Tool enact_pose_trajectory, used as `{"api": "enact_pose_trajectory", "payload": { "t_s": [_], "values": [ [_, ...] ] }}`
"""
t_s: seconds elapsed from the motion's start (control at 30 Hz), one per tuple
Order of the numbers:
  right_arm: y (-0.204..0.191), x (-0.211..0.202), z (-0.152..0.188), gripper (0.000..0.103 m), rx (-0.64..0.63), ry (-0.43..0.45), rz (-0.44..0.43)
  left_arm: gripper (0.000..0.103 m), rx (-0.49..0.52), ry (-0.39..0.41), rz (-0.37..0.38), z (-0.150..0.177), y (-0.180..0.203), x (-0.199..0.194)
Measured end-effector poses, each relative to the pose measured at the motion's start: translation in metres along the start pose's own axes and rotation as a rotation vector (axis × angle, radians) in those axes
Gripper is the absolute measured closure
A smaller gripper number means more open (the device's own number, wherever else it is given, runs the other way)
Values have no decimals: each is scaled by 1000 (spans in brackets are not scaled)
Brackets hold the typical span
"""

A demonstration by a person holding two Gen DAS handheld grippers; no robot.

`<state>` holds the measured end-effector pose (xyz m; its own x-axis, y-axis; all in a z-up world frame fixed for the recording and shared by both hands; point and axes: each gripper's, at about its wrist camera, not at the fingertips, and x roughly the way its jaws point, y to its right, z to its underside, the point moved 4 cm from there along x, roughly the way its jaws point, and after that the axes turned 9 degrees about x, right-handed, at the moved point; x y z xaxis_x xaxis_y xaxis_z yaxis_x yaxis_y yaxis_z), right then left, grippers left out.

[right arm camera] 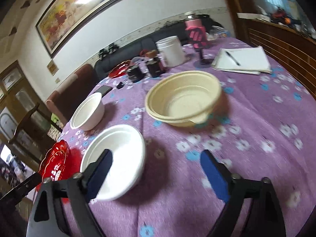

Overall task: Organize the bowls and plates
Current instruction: 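Move both grippers toward the rim of the flat white plate, then close both grippers on the rim of the flat white plate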

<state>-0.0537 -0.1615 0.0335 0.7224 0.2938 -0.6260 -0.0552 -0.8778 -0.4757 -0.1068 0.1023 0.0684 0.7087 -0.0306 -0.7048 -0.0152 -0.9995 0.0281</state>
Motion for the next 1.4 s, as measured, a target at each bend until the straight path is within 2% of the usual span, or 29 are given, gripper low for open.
{"api": "enact_pose_trajectory", "payload": {
  "t_s": [0.1,0.27,0.33,0.43,0.5,0.6,0.73,0.87,1.03,1.17,1.2,1.27,1.3,1.33,1.4],
  "values": [
    [2,12,1,19,1,-7,-18,24,18,13,0,-8,5,4],
    [16,20,2,22,63,-57,-70,24,42,-41,22,-18,26,33],
    [18,26,4,26,78,-97,-93,24,46,-55,35,-20,35,43],
    [15,36,10,41,77,-156,-113,24,26,-75,50,-19,40,52],
    [13,38,12,55,69,-165,-105,24,-13,-104,71,-19,39,61],
    [13,39,14,65,68,-164,-98,24,-78,-139,92,-17,31,71],
    [13,40,14,67,71,-170,-98,24,-71,-150,69,-15,31,78],
    [12,41,15,67,61,-178,-98,24,-79,-154,80,-16,36,90],
    [14,46,17,67,69,-203,-94,24,-32,-157,106,-18,59,98],
    [13,47,17,67,61,-208,-94,25,21,-159,155,-24,83,105],
    [12,48,17,67,61,-208,-94,29,27,-162,173,-24,87,107],
    [13,48,17,67,64,-210,-100,58,50,-191,201,-22,96,114],
    [13,48,17,67,65,-210,-101,78,58,-208,202,-21,98,117],
    [13,47,17,67,65,-210,-103,91,64,-223,208,-18,100,120],
    [12,47,18,67,59,-210,-111,94,67,-242,239,-13,104,123]
  ]
}}
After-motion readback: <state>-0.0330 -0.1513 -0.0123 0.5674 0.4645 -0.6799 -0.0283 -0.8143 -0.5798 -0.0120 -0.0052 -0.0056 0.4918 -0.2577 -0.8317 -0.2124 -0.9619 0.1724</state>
